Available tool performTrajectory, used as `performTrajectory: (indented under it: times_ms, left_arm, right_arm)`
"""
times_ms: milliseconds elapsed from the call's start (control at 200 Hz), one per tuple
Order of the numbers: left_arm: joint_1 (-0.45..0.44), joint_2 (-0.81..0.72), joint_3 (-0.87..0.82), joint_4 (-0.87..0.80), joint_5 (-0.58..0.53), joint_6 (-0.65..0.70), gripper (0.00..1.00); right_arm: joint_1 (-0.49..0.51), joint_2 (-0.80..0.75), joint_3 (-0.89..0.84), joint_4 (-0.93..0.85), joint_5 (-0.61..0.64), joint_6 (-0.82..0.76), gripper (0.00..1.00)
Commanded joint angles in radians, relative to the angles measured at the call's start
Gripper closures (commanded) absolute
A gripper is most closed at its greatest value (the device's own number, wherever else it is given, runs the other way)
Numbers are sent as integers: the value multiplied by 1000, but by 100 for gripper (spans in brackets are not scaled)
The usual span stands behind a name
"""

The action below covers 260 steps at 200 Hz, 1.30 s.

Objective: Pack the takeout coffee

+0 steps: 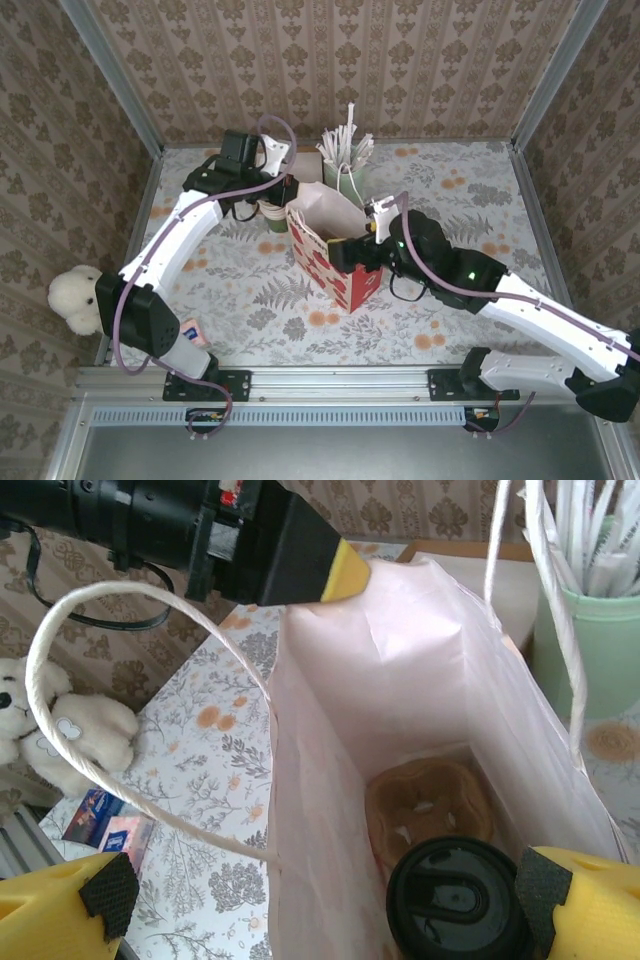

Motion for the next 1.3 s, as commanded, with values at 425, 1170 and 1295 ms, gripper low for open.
performTrajectory:
  times_ms: [425, 1170, 1295]
  left_arm:
    - [-38, 10, 55, -17, -21, -52, 100]
    - [-50, -20, 39, -35, -21, -64, 93]
    - [-56, -28, 32, -33, -23, -66, 97]
  right_arm:
    - [-30, -149, -71, -218, 200, 526, 9]
    - [-31, 124, 170, -462, 54, 591, 38]
    - [-33, 135, 179, -472, 39, 591, 44]
